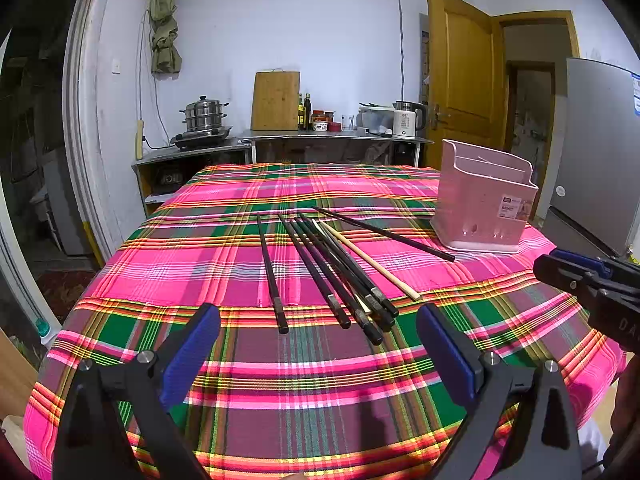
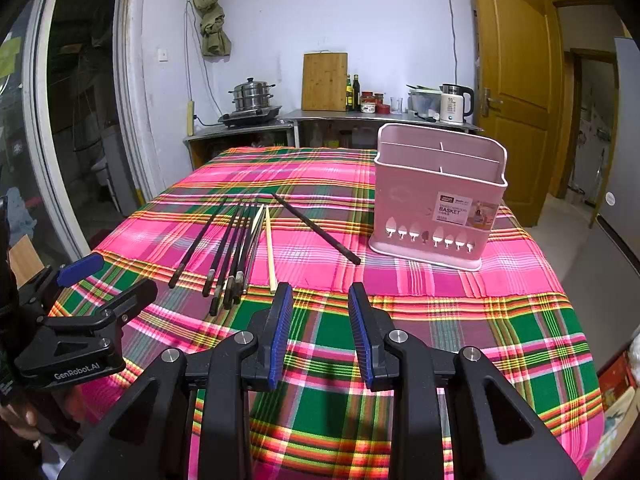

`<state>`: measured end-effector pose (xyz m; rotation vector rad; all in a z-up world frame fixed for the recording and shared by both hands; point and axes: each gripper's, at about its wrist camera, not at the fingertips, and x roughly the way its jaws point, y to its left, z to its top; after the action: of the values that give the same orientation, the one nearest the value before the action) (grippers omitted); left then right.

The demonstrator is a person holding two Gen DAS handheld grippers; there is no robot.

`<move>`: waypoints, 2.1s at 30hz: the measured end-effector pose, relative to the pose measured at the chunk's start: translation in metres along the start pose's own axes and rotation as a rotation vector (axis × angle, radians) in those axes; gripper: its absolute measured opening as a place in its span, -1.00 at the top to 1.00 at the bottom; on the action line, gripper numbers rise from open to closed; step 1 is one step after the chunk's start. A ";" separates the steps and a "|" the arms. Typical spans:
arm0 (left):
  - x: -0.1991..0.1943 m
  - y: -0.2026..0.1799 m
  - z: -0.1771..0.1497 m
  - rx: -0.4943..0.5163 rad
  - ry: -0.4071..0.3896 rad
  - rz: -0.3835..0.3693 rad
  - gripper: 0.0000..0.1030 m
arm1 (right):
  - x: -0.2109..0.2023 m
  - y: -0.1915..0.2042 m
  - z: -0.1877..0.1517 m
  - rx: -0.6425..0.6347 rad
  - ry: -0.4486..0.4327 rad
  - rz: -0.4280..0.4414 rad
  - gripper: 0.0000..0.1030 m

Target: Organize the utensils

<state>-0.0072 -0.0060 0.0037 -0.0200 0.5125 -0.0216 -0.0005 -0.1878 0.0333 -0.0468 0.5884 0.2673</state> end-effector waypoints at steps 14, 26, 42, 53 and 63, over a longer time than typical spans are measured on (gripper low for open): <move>0.000 -0.002 0.000 0.001 -0.002 -0.002 -0.95 | 0.000 0.000 0.001 0.000 0.001 0.000 0.42; 0.001 -0.005 0.002 0.003 -0.003 -0.007 -0.95 | 0.000 0.000 0.001 -0.001 0.001 -0.002 0.42; 0.004 -0.002 0.002 0.000 0.008 -0.006 -0.95 | 0.004 0.000 0.003 -0.003 0.012 0.004 0.42; 0.041 0.022 0.010 -0.034 0.089 0.023 -0.95 | 0.040 0.005 0.024 -0.043 0.037 0.047 0.42; 0.102 0.052 0.034 -0.095 0.230 0.045 -0.76 | 0.112 0.015 0.059 -0.130 0.097 0.075 0.42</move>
<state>0.0993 0.0442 -0.0180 -0.0993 0.7437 0.0450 0.1171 -0.1403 0.0212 -0.1637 0.6690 0.3776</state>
